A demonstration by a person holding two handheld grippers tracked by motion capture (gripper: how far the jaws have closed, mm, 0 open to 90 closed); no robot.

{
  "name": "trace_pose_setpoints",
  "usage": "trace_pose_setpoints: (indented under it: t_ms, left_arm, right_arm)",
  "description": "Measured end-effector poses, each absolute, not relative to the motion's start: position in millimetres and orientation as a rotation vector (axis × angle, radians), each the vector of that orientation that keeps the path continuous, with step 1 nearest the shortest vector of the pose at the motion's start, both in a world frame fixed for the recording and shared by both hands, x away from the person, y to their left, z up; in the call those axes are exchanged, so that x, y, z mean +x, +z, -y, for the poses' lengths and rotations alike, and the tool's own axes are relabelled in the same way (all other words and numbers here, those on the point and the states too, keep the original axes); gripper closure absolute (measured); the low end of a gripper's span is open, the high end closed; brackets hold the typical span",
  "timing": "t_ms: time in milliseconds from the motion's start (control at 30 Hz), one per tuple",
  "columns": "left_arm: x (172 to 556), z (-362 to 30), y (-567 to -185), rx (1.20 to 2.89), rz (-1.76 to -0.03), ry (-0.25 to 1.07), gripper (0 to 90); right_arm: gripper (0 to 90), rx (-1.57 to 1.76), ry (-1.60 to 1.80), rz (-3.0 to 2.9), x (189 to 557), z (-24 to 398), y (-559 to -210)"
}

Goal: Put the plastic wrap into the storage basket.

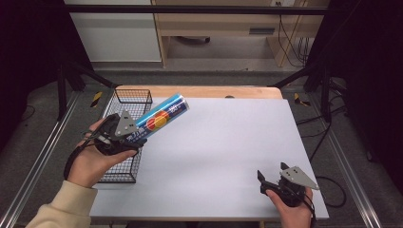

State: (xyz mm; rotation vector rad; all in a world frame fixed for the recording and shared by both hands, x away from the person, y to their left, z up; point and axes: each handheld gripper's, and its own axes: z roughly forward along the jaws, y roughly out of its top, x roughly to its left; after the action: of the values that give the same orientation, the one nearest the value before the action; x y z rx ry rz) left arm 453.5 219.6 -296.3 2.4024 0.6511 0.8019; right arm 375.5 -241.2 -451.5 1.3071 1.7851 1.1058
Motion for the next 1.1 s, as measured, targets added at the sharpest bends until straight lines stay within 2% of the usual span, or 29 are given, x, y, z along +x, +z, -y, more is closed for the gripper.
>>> trace_pose_setpoints:
  t_ms: [600, 700, 1100]
  left_arm:
    - [451, -234, -289, 2.391, -0.768, 0.852, 32.1]
    - [446, -237, -290, 2.384, -0.788, 0.908, 32.2]
    - [444, -244, -302, 2.395, -0.863, 0.896, 32.2]
  right_arm:
    - [14.3, 1.308, 1.101, -1.782, 377, 242, -452]
    - [14.3, 1.312, 1.096, -1.783, 377, 242, -453]
    - [14.3, 1.309, 1.089, -1.785, 378, 242, -453]
